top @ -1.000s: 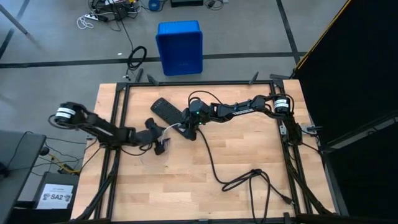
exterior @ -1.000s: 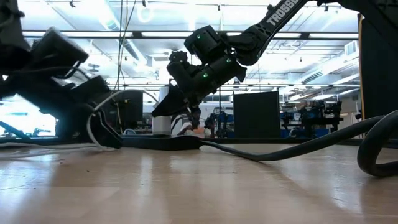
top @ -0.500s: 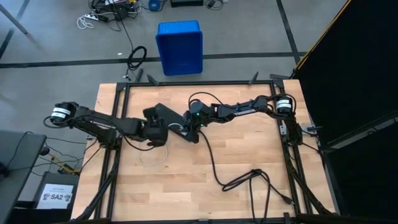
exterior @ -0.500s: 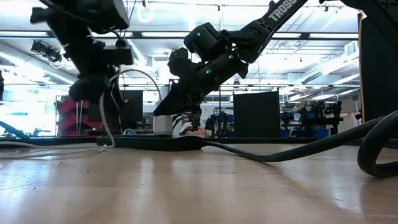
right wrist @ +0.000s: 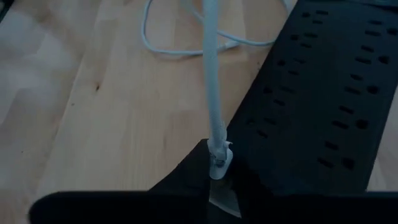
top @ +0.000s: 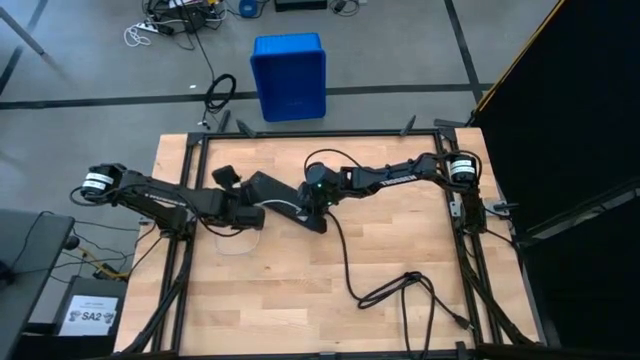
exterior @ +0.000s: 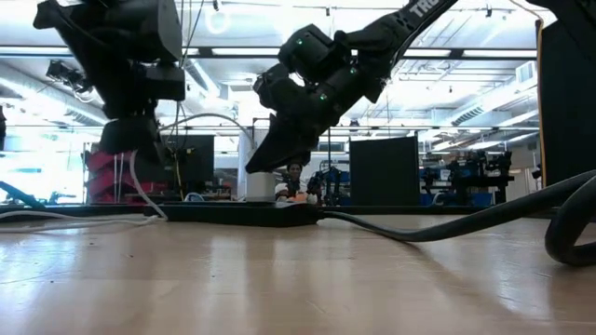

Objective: Insert USB
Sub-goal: Insert the white charger adapter into the black outlet extension, then remove the white charger adapter from black outlet extension

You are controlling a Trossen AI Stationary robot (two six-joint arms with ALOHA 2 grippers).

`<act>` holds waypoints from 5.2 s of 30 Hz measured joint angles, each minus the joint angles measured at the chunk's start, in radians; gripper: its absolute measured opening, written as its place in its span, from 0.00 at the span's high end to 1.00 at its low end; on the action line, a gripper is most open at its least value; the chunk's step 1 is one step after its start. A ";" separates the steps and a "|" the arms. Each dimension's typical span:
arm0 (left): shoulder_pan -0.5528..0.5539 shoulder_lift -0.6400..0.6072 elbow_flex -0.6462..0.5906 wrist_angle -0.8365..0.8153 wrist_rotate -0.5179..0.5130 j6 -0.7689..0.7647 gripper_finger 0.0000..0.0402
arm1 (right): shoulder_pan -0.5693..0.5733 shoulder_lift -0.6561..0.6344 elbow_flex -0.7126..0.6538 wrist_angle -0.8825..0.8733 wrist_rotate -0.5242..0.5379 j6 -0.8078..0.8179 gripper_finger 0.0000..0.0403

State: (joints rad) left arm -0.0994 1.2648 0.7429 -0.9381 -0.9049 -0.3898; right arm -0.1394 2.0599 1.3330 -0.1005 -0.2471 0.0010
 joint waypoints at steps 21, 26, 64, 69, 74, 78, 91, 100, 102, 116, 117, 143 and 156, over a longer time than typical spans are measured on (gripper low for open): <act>-0.028 -0.005 0.104 -0.330 -0.332 -0.430 0.35 | 0.024 -0.128 -0.011 -0.174 0.034 -0.055 0.49; -0.120 -0.011 0.146 -0.249 -0.328 -0.326 0.35 | 0.026 -0.136 -0.010 -0.175 0.032 -0.047 0.52; -0.792 -0.508 -0.049 0.452 -0.235 -0.045 0.44 | 0.510 -0.863 -0.217 -0.596 0.843 0.324 0.75; -0.732 -0.478 -0.330 1.195 -0.044 0.201 0.45 | 0.612 -1.058 -0.580 -0.124 0.858 0.315 0.75; -0.560 -0.300 -0.515 1.828 0.198 0.283 0.49 | 0.629 -1.106 -0.928 0.539 0.704 0.187 0.75; -0.344 -0.164 -0.457 1.879 0.423 0.274 0.54 | 0.600 -1.053 -1.066 0.864 0.647 0.112 0.75; 0.063 -0.149 -0.118 1.276 0.856 0.430 0.59 | 0.346 -0.857 -1.008 0.848 0.412 0.101 0.74; 0.066 -0.335 -0.181 1.151 0.797 0.388 0.59 | 0.189 -0.609 -0.880 0.835 0.236 0.104 0.70; 0.066 -0.336 -0.206 1.137 0.775 0.388 0.59 | 0.171 -0.541 -0.835 0.829 0.223 0.079 0.67; 0.244 -0.268 -0.346 1.083 0.746 0.475 0.52 | 0.043 -0.377 -0.668 0.722 0.206 0.012 0.58; 0.268 -0.247 -0.352 1.109 0.790 0.488 0.52 | 0.034 -0.380 -0.668 0.713 0.196 0.009 0.58; 0.490 0.393 -0.304 1.752 1.386 0.705 0.52 | 0.008 -0.377 -0.669 0.623 0.153 0.051 0.58; 0.454 0.465 -0.255 1.749 1.424 0.699 0.52 | 0.007 -0.377 -0.669 0.633 0.154 0.052 0.58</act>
State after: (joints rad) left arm 0.3550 1.7297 0.4883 0.8112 0.5194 0.3096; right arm -0.1322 1.6833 0.6640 0.5330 -0.0934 0.0526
